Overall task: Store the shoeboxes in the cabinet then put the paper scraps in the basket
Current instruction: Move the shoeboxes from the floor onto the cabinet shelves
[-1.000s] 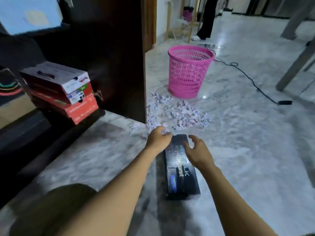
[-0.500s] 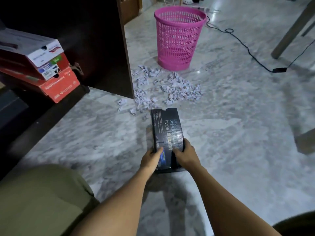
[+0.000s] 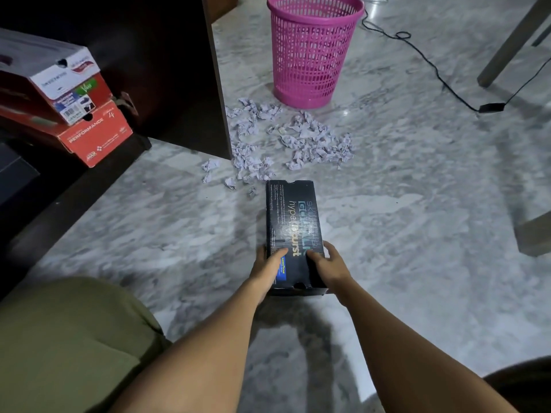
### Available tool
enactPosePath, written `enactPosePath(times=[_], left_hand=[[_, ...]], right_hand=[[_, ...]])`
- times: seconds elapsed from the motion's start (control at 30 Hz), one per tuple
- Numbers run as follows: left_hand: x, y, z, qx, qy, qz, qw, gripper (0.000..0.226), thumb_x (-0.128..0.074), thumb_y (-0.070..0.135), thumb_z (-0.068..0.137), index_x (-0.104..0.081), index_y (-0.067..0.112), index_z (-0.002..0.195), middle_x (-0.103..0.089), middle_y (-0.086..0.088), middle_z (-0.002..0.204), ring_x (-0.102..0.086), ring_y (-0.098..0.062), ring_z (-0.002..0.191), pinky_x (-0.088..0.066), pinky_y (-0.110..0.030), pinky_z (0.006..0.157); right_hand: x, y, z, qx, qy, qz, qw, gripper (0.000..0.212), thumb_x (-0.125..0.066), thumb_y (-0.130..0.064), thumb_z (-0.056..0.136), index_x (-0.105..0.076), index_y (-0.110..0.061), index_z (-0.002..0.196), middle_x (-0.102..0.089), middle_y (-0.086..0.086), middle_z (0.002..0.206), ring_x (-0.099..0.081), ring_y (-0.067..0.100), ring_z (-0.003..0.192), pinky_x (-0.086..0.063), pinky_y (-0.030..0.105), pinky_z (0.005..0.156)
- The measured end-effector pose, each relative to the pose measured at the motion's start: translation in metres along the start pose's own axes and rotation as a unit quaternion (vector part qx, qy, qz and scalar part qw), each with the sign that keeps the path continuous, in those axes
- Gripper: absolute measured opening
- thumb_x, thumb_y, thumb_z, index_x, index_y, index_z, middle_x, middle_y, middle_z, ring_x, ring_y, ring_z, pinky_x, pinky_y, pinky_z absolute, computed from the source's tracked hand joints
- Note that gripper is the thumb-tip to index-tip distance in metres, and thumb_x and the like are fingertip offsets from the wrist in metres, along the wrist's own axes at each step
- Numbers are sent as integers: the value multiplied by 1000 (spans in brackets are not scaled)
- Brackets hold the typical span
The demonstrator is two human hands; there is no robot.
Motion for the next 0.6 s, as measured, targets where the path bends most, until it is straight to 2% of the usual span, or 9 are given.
enactPosePath(times=[0.07,0.13,0.17,0.27,0.37,0.47,0.57,0.6], left_hand=[[-2,6,-4,-14,-12,-18,1000,42,-67,36,84,-52,28,122,-69,-1,115,-68,-18,100,-57,-34,82],[2,15,-4,-38,-9,-45,998,21,-63,22,91,-56,28,109,-70,-1,109,-68,-18,97,-54,-25,70],[4,19,-5,-48,-5,-57,997,17,-61,19,91,-57,27,105,-70,0,107,-67,-17,95,-53,-23,68],[14,33,-12,-88,15,-88,992,24,-59,15,91,-57,23,114,-69,1,105,-65,-18,95,-50,-25,69],[24,48,-21,-147,49,-114,981,25,-57,14,94,-54,28,115,-69,13,99,-66,-7,87,-52,-16,62],[39,69,-30,-202,77,-130,968,29,-57,13,96,-50,24,122,-69,17,99,-67,-3,89,-53,-15,70],[60,88,-36,-223,95,-151,958,47,-63,26,92,-44,29,134,-68,9,119,-64,-15,111,-52,-38,96],[67,96,-39,-233,99,-161,954,46,-63,27,91,-45,33,133,-67,7,122,-64,-19,114,-50,-44,99]], right_hand=[[0,-3,1,2,-11,8,1000,40,-64,-28,93,-51,-26,131,-71,8,105,-68,21,93,-56,37,86],[-2,-13,0,16,-26,12,999,34,-62,-27,95,-51,-26,127,-71,9,105,-68,16,86,-56,30,74],[-4,-20,0,27,-33,16,999,31,-62,-26,95,-52,-26,125,-71,9,104,-67,14,83,-55,28,70],[-9,-50,5,68,-49,23,996,28,-64,-21,93,-58,-23,121,-73,8,97,-70,17,81,-58,30,76],[-20,-84,9,110,-77,2,991,32,-66,-23,91,-61,-23,122,-75,8,98,-73,19,85,-59,34,80],[-38,-118,8,163,-110,-1,981,31,-65,-20,91,-64,-24,121,-74,7,105,-72,18,89,-57,28,75],[-59,-148,1,203,-153,4,967,32,-67,-20,91,-64,-27,122,-74,7,108,-72,22,94,-59,34,80],[-65,-157,-2,213,-165,7,963,33,-68,-21,90,-64,-28,122,-73,8,108,-72,23,95,-59,37,81]])
Point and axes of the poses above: each hand's wrist, its own z-axis towards the middle knuckle, its own x-axis out of the back of the hand, y = z × x, the point moved 7 cm from there along z, towards the middle knuckle
